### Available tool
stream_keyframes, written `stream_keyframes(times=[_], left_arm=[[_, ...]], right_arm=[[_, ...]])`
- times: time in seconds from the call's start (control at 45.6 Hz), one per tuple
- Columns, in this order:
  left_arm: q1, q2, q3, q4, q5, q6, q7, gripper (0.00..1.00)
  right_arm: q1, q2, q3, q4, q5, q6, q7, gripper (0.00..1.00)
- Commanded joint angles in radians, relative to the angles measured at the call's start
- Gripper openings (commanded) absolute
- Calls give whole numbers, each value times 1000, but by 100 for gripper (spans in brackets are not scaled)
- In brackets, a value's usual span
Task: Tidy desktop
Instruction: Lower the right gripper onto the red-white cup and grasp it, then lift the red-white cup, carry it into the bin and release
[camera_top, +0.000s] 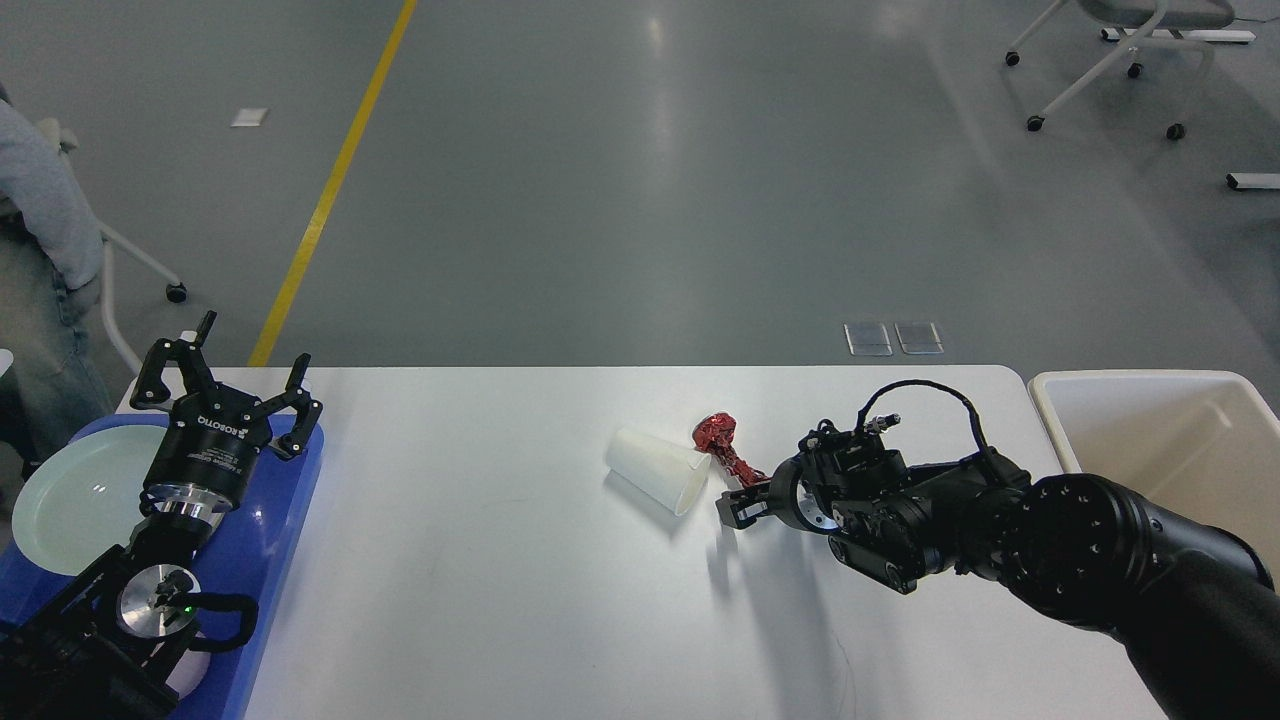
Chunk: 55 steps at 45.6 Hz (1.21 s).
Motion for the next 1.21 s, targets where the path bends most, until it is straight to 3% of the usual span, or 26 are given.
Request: stream_keyframes(times=[0.0, 0.044, 0.416, 0.57, 0.745, 0.833, 0.964, 1.184], left_arm=[[0, 0, 0, 0, 0, 0, 0, 96], [0, -1, 0, 0, 0, 0, 0, 96], [0, 0, 0, 0, 0, -1, 0, 96], [1, 0, 0, 0, 0, -1, 0, 96], [1, 0, 0, 0, 0, 0, 0, 96], [1, 0, 0, 0, 0, 0, 0, 96], [1, 0, 0, 0, 0, -1, 0, 96], [1, 0, 0, 0, 0, -1, 0, 96]], right_arm=[[-6, -3, -11, 2, -3, 11, -6, 12], [-7, -6, -9, 4, -1, 17, -10, 0], [20, -49, 12, 65, 86, 17, -41, 0], [106, -153, 8, 164, 149, 32, -49, 0], [330, -296, -11, 477, 216, 182, -110, 0], [430, -330, -29, 542, 297, 300, -135, 0], [611, -354, -113, 626, 481, 466, -136, 0], [980, -371, -336, 881, 684, 518, -136, 0]])
